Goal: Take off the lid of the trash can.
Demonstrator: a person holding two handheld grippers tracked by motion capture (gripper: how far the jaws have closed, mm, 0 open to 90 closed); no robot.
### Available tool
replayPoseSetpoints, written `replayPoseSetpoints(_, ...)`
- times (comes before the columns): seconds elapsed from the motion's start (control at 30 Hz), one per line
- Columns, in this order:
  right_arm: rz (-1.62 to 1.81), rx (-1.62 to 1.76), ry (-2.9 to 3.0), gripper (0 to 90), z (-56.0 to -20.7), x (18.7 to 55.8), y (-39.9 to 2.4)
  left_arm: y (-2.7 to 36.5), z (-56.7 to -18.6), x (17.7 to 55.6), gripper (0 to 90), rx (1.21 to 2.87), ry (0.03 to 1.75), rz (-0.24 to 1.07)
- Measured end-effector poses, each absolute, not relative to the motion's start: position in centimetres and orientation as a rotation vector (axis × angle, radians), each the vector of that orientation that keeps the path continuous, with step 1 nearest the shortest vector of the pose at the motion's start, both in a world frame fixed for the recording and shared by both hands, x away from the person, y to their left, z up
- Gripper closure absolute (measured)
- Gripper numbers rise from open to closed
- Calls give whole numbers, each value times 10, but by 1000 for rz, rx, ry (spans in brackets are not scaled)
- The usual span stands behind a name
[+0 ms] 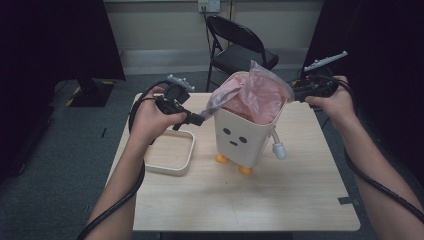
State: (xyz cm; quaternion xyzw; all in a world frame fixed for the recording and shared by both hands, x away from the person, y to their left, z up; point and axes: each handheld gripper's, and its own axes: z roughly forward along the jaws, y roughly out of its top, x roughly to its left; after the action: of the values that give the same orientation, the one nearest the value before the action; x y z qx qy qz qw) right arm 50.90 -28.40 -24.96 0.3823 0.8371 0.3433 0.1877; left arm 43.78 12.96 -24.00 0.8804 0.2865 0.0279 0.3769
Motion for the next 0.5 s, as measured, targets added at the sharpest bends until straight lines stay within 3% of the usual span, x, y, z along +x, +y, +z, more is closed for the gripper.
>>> replayPoseSetpoints(0.13,1051,1078,2284,542,-230,498,-298,138,-237,439,891,2192,758,87)
replayPoseSetpoints(0.4,1237,933,2327,376,-191,466,-291,131,-229,434,900,2243,765,94)
replayPoseSetpoints(0.5,1196,845,2358,377,-184,456,-276,123,-228,430,900,2248,746,81)
